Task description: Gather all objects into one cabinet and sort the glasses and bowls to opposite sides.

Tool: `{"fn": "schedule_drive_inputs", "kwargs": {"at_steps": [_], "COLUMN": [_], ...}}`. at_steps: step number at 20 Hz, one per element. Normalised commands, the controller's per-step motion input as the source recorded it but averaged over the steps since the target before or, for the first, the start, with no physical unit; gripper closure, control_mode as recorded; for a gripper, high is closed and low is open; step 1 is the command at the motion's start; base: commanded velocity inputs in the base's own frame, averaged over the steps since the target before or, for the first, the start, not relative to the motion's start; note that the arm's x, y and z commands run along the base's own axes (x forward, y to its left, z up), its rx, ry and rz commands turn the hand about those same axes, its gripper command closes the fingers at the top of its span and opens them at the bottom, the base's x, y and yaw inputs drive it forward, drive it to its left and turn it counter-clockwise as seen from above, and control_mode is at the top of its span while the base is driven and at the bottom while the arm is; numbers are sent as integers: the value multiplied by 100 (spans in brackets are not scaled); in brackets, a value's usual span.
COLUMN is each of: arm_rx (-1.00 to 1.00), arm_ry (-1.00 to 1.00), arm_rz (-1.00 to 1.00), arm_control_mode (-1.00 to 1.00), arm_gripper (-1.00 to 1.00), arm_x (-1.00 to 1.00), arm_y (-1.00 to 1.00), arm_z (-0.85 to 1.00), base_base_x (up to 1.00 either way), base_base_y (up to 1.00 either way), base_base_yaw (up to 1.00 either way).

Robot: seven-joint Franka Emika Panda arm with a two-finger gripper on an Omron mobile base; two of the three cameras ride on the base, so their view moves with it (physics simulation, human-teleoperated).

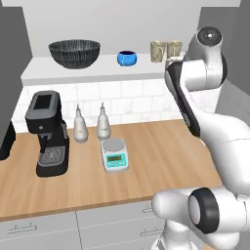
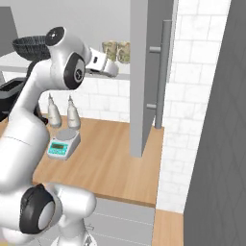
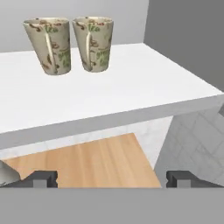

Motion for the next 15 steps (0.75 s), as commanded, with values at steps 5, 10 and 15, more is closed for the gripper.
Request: {"fn": "schedule_drive_inputs", "kwargs": {"at_steps": [5, 10, 15], "arm_rx": [-4, -8, -6], "arm_ry": [-30, -33, -1], "arm_rz": [0, 0, 0], "arm_control_mode": [-100, -100, -100], "arm_gripper": [-100, -100, -100], "arm_x": [-100, -100, -100], "arm_y": [28, 16, 16], "arm_z": [-100, -100, -100], "base_base_x": [0, 0, 0], "base_base_y": [0, 0, 0], "base_base_yaw": [0, 0, 0]}}
